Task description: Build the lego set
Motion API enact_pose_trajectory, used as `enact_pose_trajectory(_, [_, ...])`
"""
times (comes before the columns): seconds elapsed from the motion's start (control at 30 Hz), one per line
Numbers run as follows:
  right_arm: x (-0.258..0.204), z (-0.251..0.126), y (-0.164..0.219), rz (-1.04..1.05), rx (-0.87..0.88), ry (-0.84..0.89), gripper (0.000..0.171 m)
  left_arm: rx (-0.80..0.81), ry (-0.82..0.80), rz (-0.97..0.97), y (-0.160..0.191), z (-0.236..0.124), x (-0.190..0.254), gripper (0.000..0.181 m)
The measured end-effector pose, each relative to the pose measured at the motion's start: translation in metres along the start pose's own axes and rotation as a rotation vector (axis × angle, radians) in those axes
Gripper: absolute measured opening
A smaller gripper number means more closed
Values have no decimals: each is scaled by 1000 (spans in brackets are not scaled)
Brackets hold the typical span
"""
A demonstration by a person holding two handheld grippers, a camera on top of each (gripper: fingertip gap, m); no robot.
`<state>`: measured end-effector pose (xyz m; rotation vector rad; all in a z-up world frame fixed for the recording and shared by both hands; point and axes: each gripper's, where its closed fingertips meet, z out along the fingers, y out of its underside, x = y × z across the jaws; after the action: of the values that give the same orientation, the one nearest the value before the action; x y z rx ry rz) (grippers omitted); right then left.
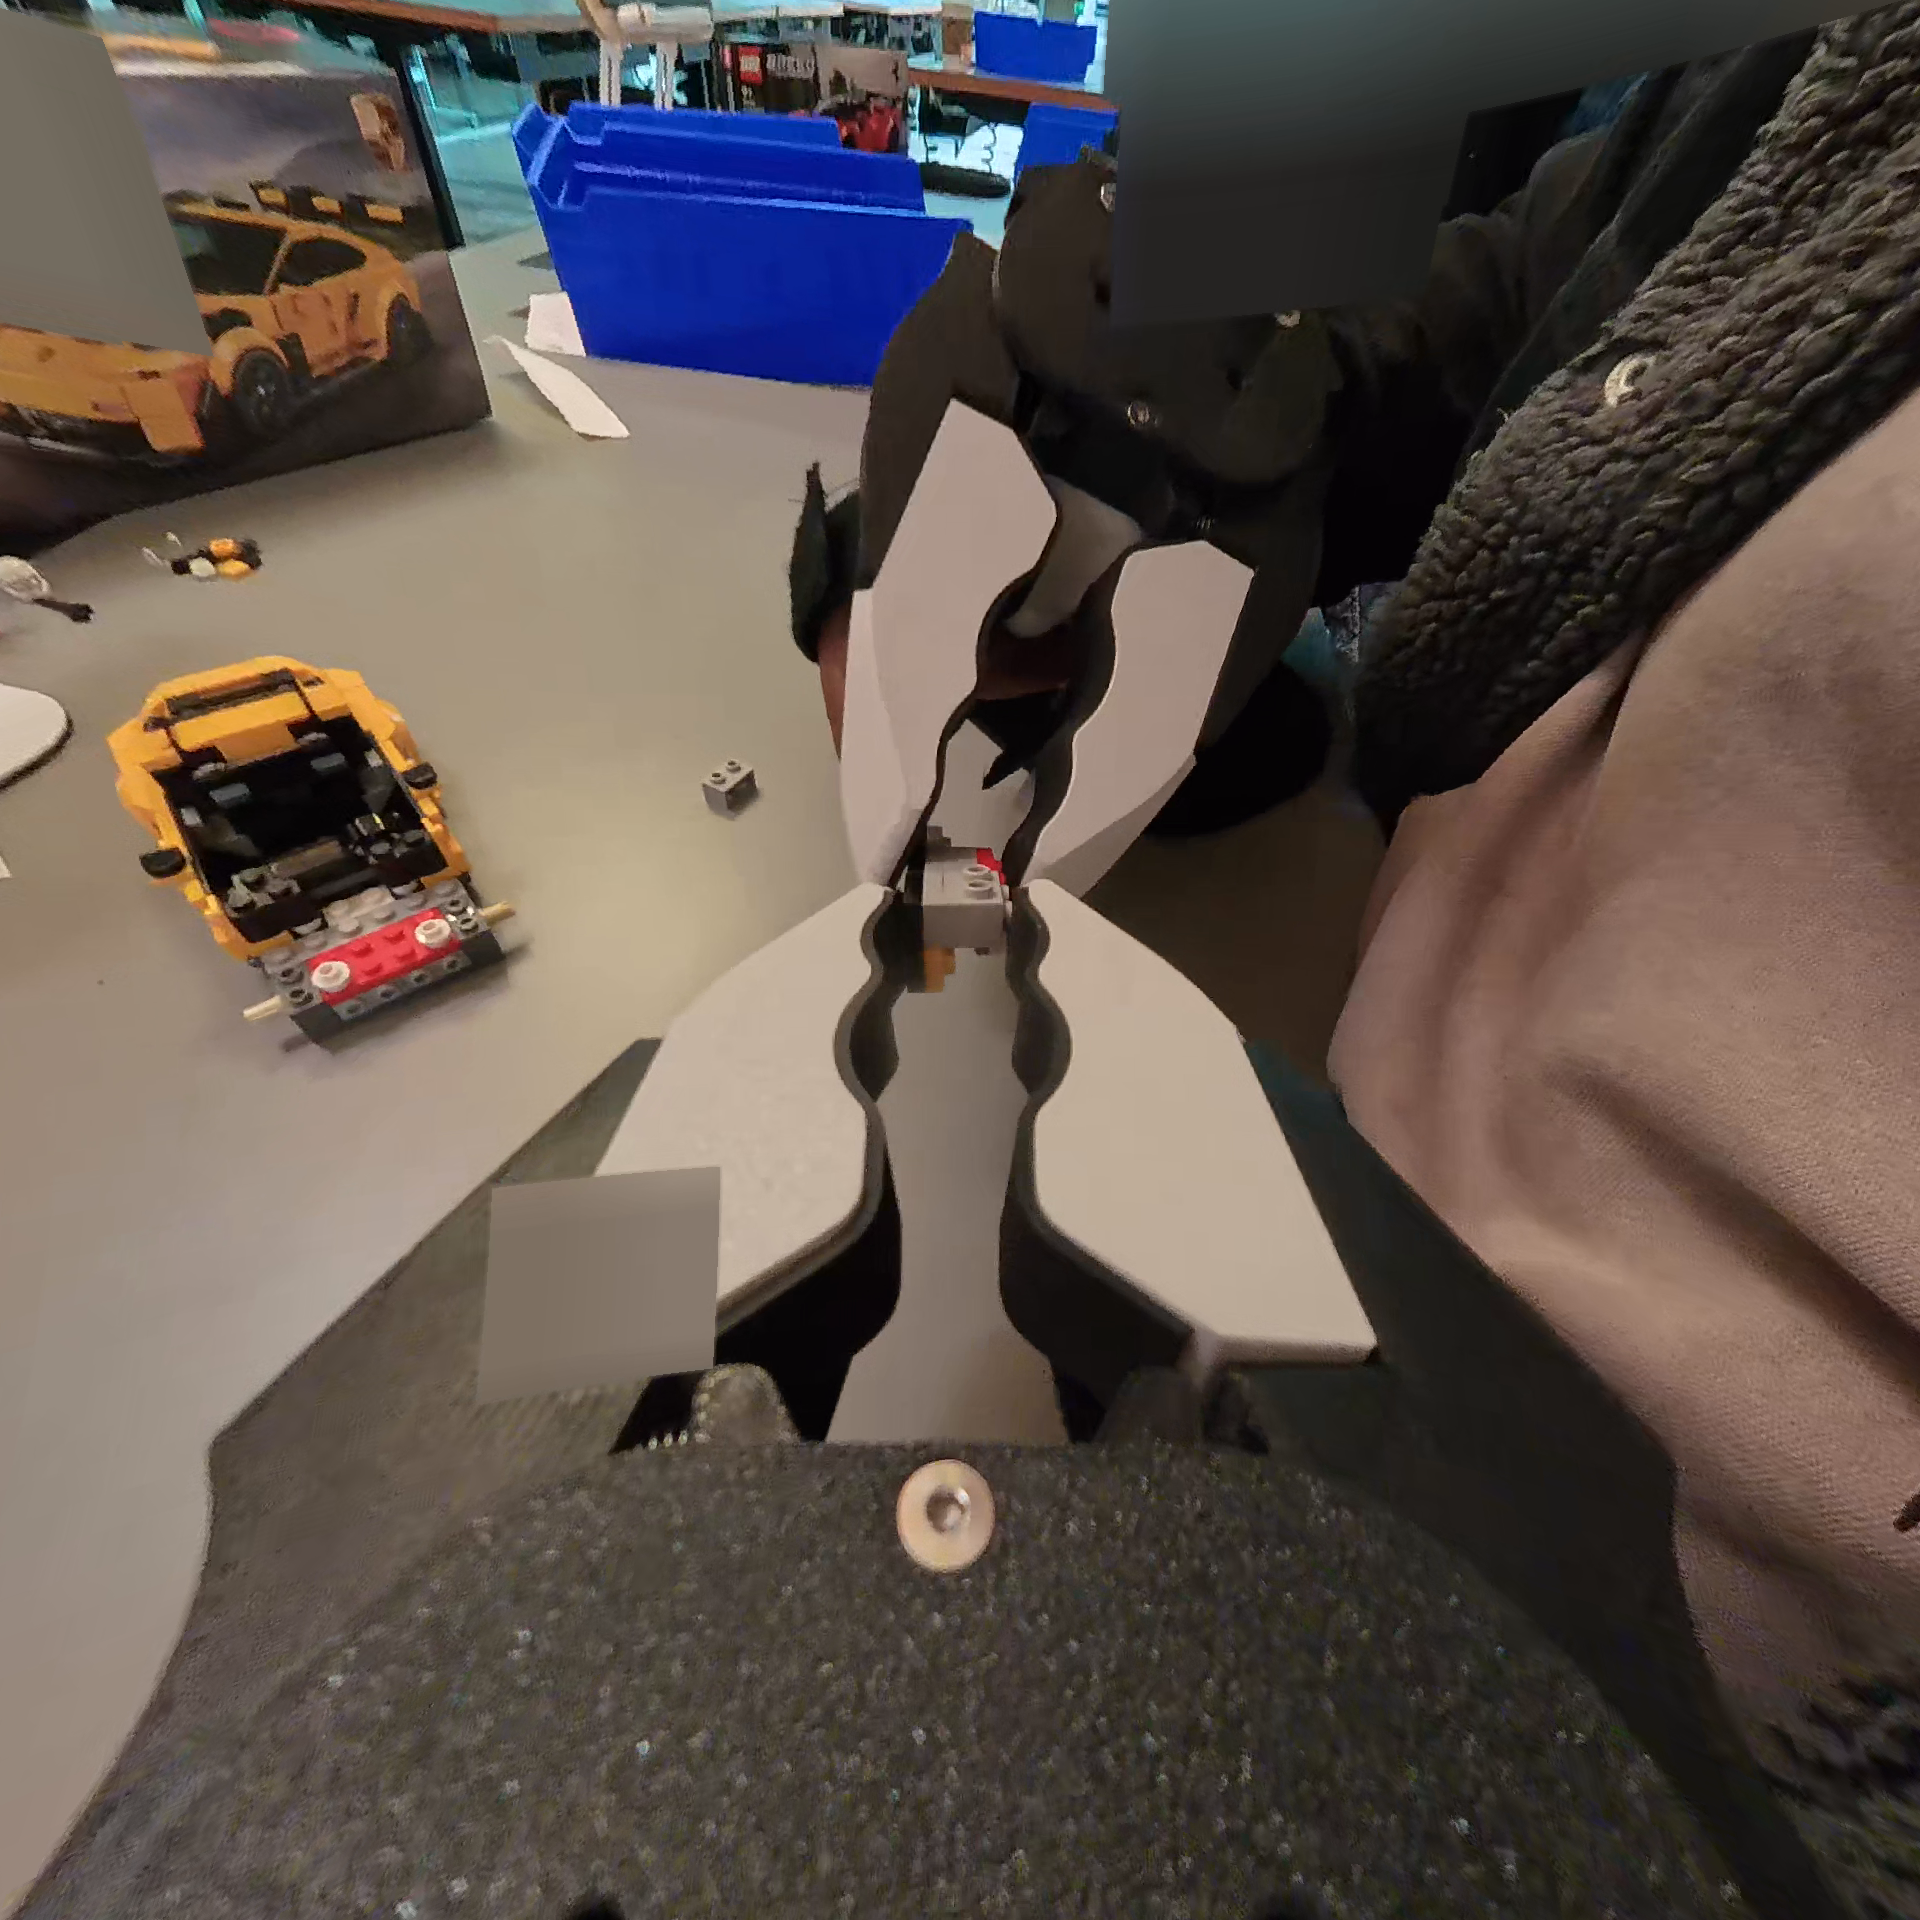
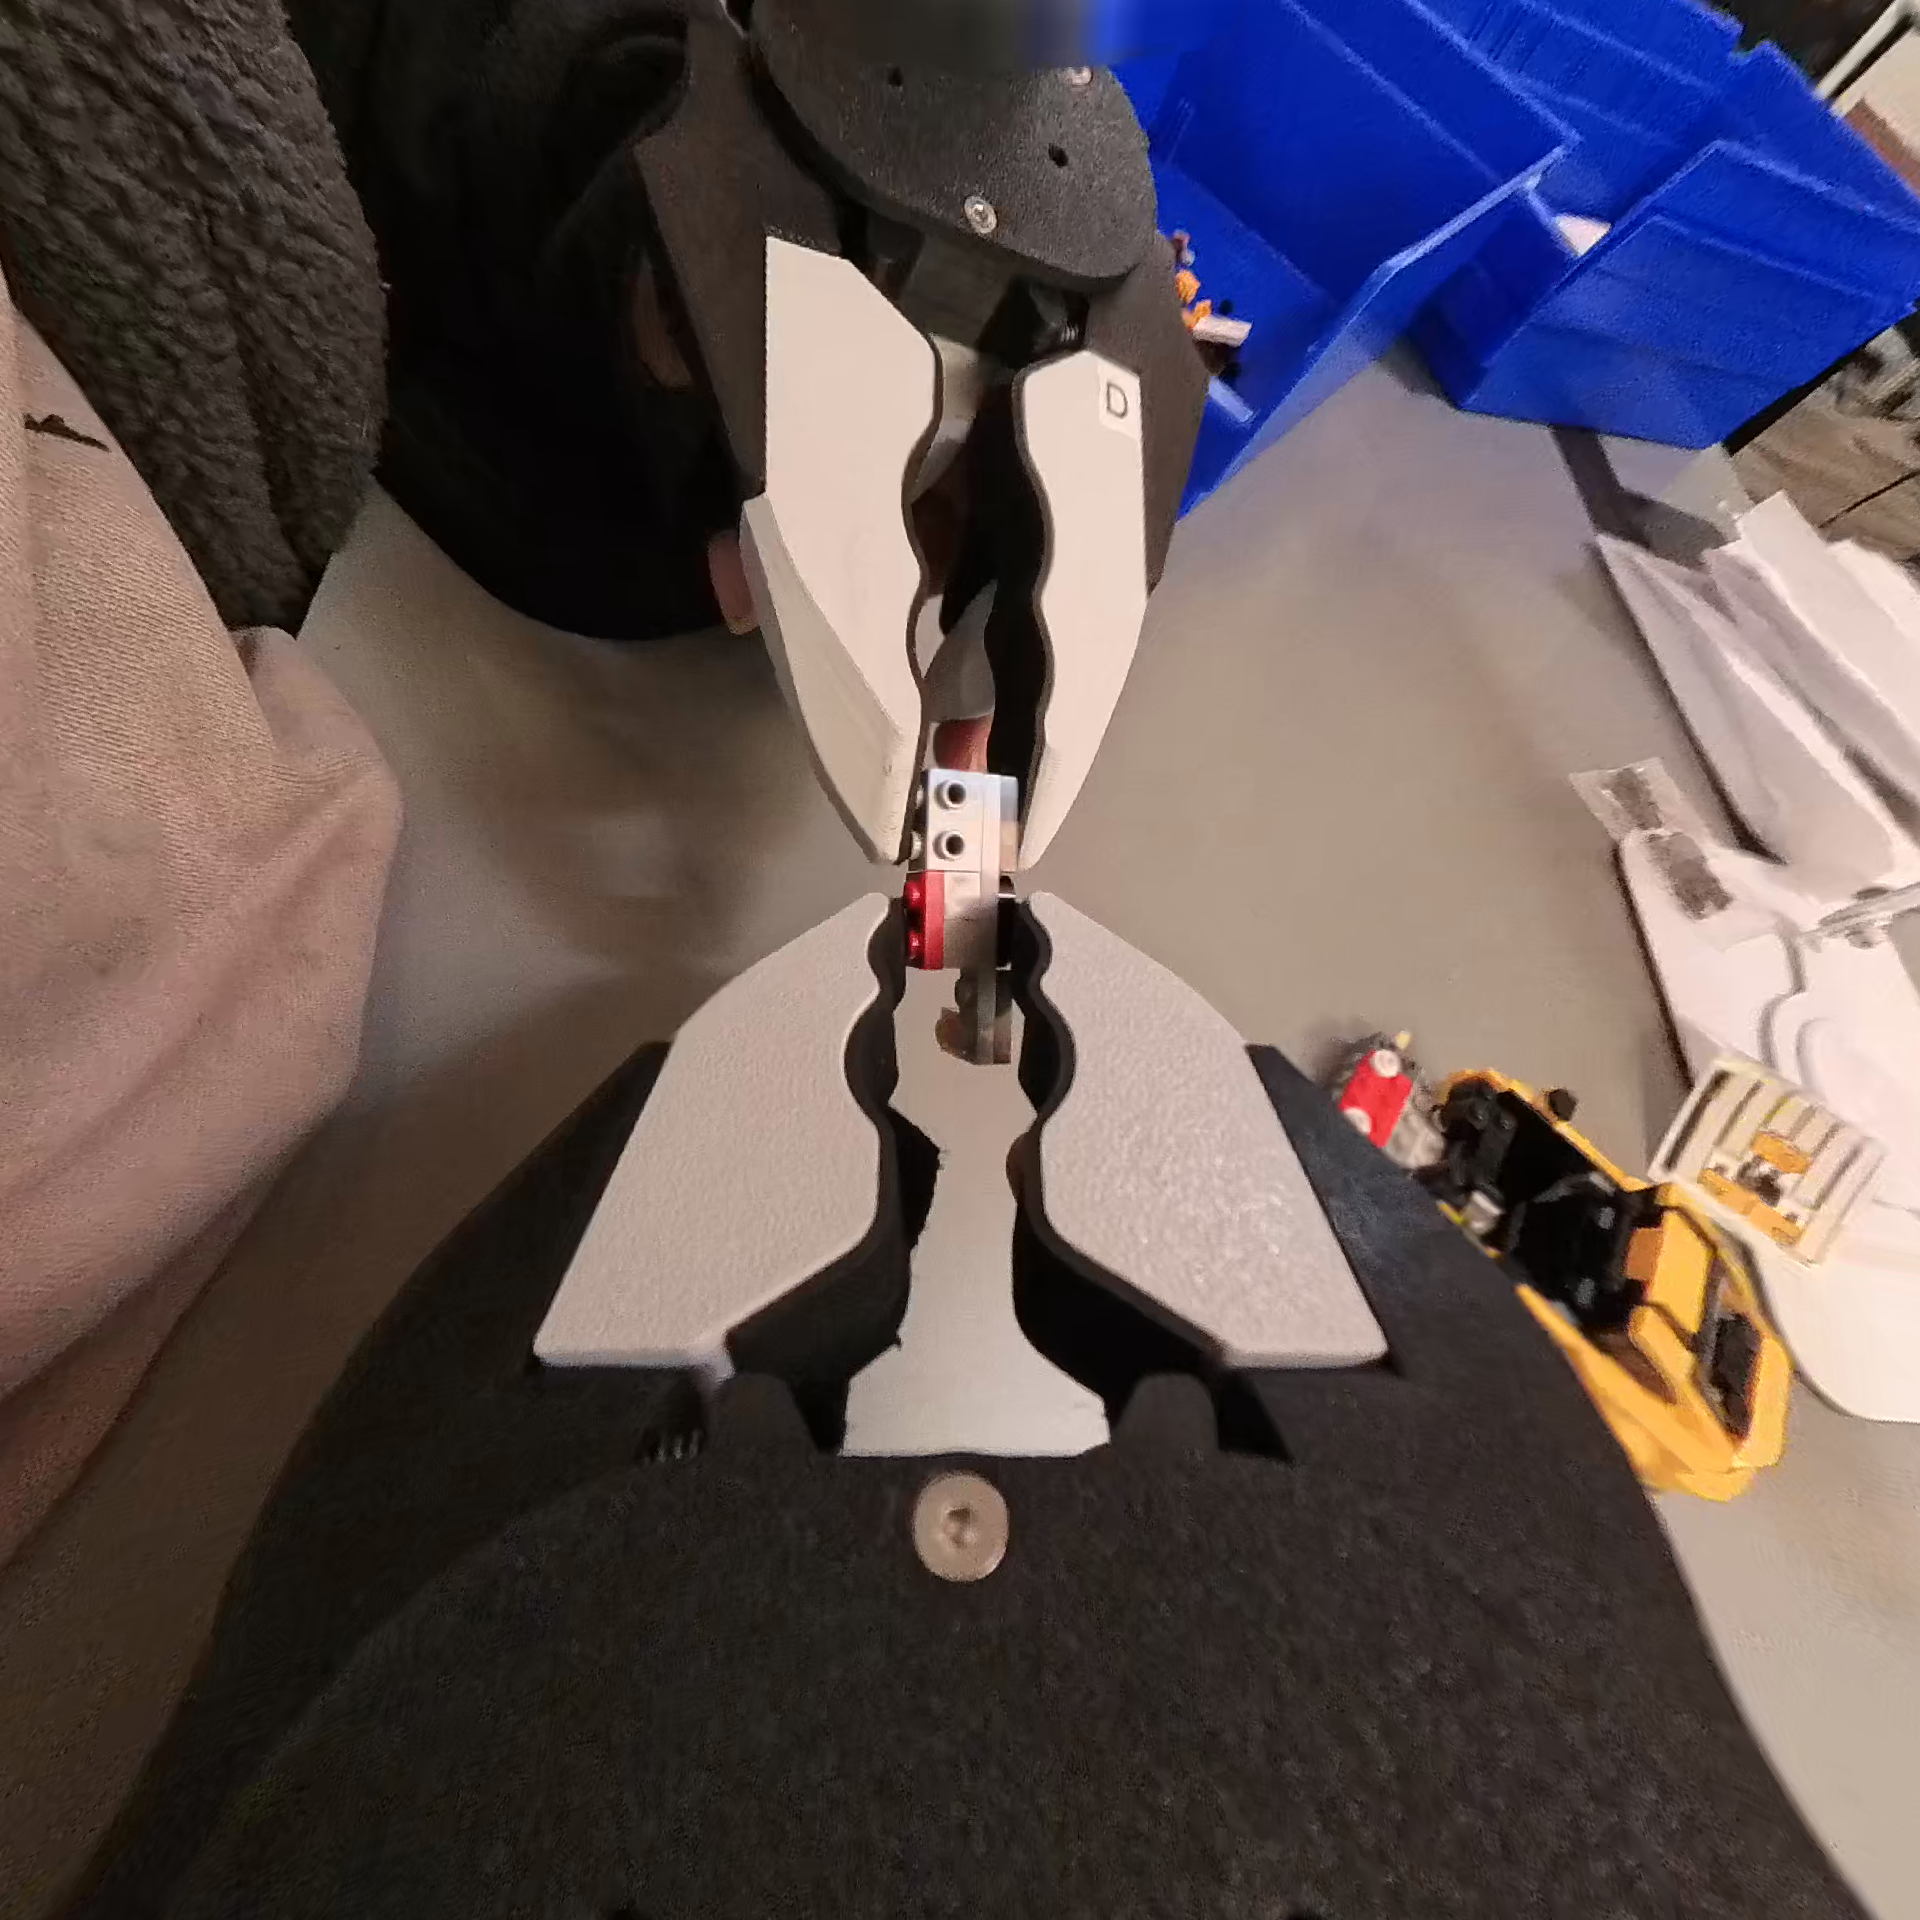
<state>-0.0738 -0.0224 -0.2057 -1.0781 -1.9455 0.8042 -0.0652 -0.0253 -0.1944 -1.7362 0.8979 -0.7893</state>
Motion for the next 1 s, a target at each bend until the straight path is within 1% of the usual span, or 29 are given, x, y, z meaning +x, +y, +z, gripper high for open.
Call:
enact_pose_trajectory(0.1, [-5,5,12,150,-85,-93,19,-51,50,-171,10,4,-1,19])
enact_pose_trajectory(0.13, [-5,6,14,215,-108,-128,19,-64,53,-200,12,5,-3,19])
enact_pose_trajectory(0.17, [-8,6,16,280,-134,-180,19,-78,38,-177,14,5,-5,19])
enact_pose_trajectory(0.23, [-13,5,20,422,-192,-302,19,-131,-11,-35,19,6,-6,30])
enact_pose_trajectory(0.27, [-12,5,21,485,-206,-340,19,-167,-25,28,23,6,-5,30])
enact_pose_trajectory(0.33, [-14,5,22,562,-227,-410,19,-209,-50,76,27,7,-6,29])
enact_pose_trajectory(0.4, [-17,6,24,607,-255,-455,19,-212,-82,106,27,6,-10,18])
enact_pose_trajectory(0.6, [-26,8,27,735,-295,-565,19,-259,-94,346,35,8,-6,12])
enact_pose_trajectory(0.63, [-26,9,29,736,-300,-564,19,-277,-89,354,38,8,-7,11])
enact_pose_trajectory(0.7, [-23,10,32,729,-291,-543,20,-281,-66,300,41,9,-9,11])
enact_pose_trajectory(0.77, [-11,5,35,672,-271,-477,35,-285,-32,178,43,9,-12,10])
enact_pose_trajectory(0.8, [-2,-2,36,634,-251,-424,37,-307,-16,106,47,8,-14,10])
enact_pose_trajectory(0.87, [24,-17,46,530,-251,-251,35,-354,15,-20,56,7,-18,10])
enact_pose_trajectory(0.9, [36,-27,59,483,-294,-163,32,-371,23,-65,59,8,-20,10])
enact_pose_trajectory(0.93, [43,-36,72,453,-346,-103,30,-387,26,-95,62,8,-22,10])
enact_pose_trajectory(1.0, [45,-49,93,470,-412,-54,26,-406,9,-104,65,10,-28,10])
